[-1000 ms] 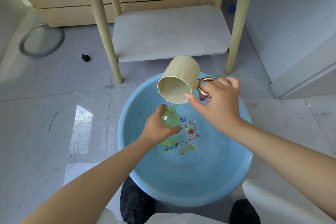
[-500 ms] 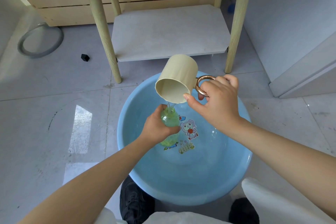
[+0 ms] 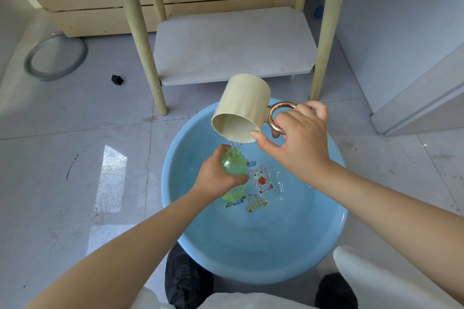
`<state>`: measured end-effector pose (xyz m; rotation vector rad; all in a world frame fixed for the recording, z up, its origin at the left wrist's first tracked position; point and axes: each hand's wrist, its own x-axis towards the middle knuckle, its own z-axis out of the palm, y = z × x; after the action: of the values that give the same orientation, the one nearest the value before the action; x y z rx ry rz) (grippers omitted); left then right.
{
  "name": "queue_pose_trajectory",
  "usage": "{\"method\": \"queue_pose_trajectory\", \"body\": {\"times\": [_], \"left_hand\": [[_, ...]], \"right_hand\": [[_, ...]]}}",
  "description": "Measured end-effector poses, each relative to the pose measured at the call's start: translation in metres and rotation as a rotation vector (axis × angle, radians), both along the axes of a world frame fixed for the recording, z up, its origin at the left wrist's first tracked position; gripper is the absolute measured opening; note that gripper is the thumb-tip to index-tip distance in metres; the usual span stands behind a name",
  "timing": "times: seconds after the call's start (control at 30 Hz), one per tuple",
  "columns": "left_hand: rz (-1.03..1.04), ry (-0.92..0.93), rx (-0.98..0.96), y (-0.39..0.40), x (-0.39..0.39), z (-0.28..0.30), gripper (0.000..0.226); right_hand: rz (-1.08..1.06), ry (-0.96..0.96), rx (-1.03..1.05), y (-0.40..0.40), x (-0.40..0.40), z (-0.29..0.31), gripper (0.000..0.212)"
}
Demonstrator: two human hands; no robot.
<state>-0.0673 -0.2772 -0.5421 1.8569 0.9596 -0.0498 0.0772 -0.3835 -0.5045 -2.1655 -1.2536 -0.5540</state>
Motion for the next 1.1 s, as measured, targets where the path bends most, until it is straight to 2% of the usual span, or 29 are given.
{"method": "queue_pose_trajectory", "body": {"times": [0.23, 0.33, 0.6, 0.73, 0.97, 1.1], "left_hand": [[0.001, -0.002, -0.001, 0.001, 0.0, -0.002, 0.071], [0.003, -0.013, -0.003, 0.002, 0.0, -0.002, 0.064], [0.002, -0.015, 0.011, 0.004, -0.001, -0.003, 0.057], [0.008, -0.016, 0.025, 0.007, -0.002, -0.003, 0.057], [0.027, -0.021, 0.013, 0.012, -0.007, -0.006, 0.054], [0.033, -0.026, 0.003, 0.014, -0.009, -0.005, 0.053]], "right_hand": [[0.015, -0.015, 0.0, 0.0, 0.0, 0.001, 0.047], [0.012, -0.003, -0.007, 0.001, -0.001, 0.0, 0.048], [-0.082, 0.193, -0.043, 0.002, -0.001, -0.007, 0.047], [-0.111, 0.061, -0.162, -0.001, 0.013, -0.023, 0.046], [-0.054, -0.305, -0.495, -0.007, 0.038, -0.042, 0.04], [0.009, -0.397, -0.507, -0.009, 0.046, -0.043, 0.037]]}}
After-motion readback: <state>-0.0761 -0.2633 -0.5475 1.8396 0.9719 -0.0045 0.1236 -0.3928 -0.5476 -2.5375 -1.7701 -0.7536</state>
